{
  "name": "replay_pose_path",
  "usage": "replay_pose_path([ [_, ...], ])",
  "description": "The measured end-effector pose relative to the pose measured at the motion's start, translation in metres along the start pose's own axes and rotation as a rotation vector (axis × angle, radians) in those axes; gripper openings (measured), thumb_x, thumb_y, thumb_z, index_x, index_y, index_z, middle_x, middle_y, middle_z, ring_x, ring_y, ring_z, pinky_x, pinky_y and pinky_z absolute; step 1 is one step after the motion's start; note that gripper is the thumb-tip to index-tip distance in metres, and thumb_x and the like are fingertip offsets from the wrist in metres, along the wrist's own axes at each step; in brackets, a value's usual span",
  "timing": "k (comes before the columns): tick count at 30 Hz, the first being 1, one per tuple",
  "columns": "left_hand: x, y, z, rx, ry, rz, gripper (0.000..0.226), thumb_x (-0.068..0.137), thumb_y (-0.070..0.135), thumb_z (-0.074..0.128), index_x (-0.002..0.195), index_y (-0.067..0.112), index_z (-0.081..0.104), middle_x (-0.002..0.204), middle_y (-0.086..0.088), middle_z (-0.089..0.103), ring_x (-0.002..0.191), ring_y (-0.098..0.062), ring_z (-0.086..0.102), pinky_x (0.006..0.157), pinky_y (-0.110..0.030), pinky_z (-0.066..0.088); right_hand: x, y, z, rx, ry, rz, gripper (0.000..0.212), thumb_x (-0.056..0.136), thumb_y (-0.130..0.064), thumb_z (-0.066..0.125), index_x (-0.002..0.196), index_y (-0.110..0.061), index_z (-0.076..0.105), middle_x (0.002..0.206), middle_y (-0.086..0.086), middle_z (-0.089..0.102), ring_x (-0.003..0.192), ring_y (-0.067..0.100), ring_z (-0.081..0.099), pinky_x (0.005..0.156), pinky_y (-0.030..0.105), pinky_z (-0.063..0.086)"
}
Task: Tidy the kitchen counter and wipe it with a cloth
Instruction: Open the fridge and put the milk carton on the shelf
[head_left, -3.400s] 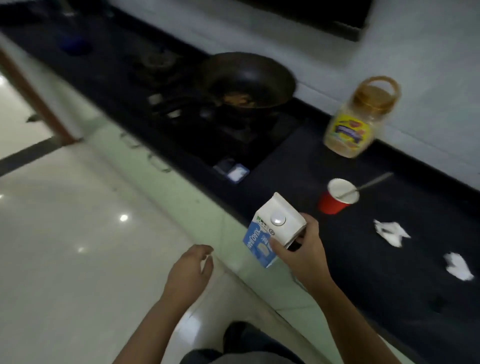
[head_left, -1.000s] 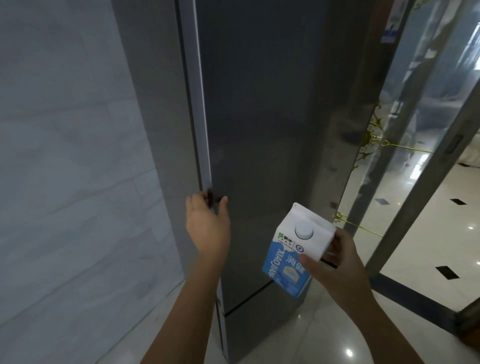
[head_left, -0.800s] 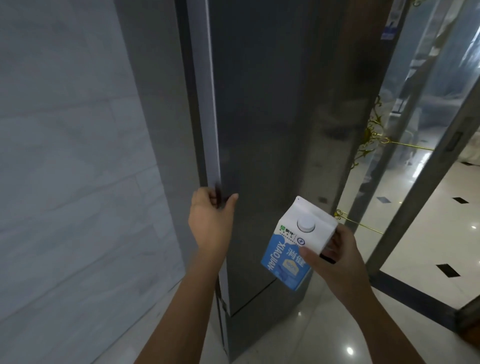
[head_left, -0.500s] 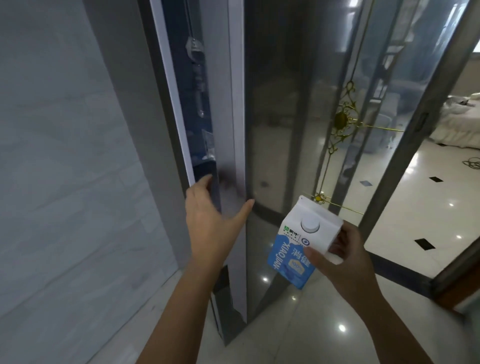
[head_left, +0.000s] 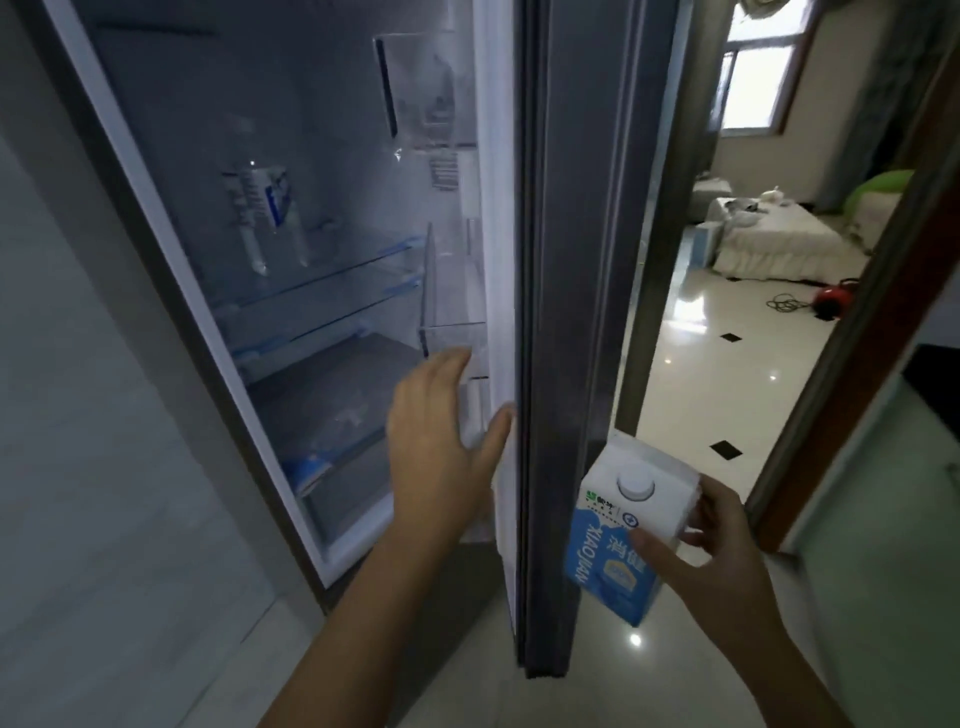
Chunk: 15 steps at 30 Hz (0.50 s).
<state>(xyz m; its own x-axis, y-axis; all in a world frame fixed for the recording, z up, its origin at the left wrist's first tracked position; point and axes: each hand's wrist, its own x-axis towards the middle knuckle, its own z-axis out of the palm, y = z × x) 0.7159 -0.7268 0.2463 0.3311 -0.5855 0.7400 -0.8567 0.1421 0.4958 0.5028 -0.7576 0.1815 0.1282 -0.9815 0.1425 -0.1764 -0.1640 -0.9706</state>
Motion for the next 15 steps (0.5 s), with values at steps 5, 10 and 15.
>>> replay_pose_path([
  [5,0.037,0.017,0.035,0.105,-0.101,0.139,0.051,0.081,0.039,0.048,0.119,0.006,0.056,0.12,-0.015,0.06,0.113,-0.028,0.052,0.096,-0.038,0.037,-0.012,0.0,-0.048,0.055,0.131,-0.021,0.055,0.071,-0.002,0.073,0.111,-0.023,0.042,0.102,-0.006,0.055,0.093,0.016,0.052,0.062,0.014,0.046],
  [10,0.054,0.043,0.072,0.079,-0.246,0.262,0.042,0.082,0.034,0.054,0.114,0.007,0.06,0.115,-0.014,0.064,0.106,-0.032,0.06,0.091,-0.044,0.043,-0.013,0.005,-0.074,0.053,0.211,-0.027,0.057,0.068,-0.008,0.076,0.103,-0.038,0.042,0.102,-0.017,0.053,0.092,0.008,0.053,0.071,0.02,0.047],
  [15,0.068,0.07,0.11,0.077,-0.355,0.332,0.042,0.081,0.028,0.059,0.118,0.007,0.056,0.12,-0.015,0.061,0.108,-0.033,0.057,0.091,-0.041,0.043,-0.01,0.003,-0.087,0.012,0.244,0.016,0.056,0.068,-0.019,0.078,0.106,-0.037,0.041,0.107,-0.009,0.057,0.102,0.016,0.054,0.083,0.04,0.053],
])
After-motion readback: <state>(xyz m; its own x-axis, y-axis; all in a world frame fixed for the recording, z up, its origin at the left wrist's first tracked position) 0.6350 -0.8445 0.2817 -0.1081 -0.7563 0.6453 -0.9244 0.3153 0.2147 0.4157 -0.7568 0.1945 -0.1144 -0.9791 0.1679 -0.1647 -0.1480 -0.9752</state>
